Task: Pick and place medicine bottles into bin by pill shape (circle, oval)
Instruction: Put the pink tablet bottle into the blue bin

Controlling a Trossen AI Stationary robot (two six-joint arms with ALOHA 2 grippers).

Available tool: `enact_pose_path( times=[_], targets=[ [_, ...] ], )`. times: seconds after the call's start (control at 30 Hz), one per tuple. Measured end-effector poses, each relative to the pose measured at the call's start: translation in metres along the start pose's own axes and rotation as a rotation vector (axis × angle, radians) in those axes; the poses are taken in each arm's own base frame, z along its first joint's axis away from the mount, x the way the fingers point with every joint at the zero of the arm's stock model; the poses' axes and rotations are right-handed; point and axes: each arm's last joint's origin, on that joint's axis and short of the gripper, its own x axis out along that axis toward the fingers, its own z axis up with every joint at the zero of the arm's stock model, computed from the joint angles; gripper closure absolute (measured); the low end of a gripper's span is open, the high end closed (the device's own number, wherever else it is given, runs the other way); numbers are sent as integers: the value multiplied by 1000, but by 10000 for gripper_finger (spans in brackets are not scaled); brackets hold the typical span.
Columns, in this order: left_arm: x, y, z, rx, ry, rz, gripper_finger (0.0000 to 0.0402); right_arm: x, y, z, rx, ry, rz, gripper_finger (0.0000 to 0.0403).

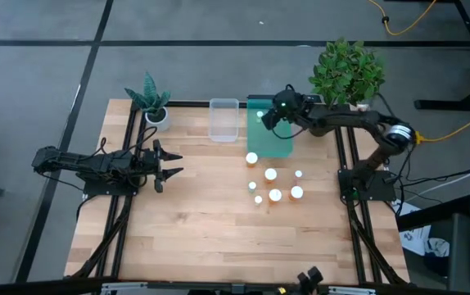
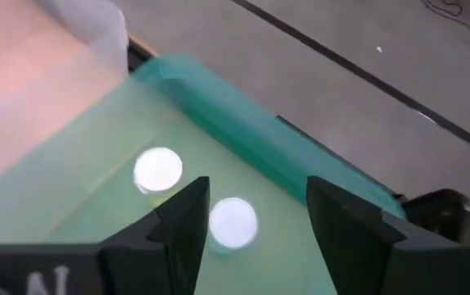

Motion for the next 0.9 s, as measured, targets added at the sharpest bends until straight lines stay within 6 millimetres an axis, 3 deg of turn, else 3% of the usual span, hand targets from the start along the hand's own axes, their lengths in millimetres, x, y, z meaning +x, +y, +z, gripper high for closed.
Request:
enact_pose_path(
  times=[0.27,0.53,0.73,0.9],
  targets=[
    [0,0,0,0,0,0,206,-86,5,9,60,16,186,196],
    [0,0,0,-1,0,0,206,-167,11,-28,137,255,250,196],
    [0,0,0,-1,0,0,206,-203,11,-63,196,500,160,196],
    [0,0,0,-1,0,0,206,-216,22,-78,181,549,125,196]
  ],
)
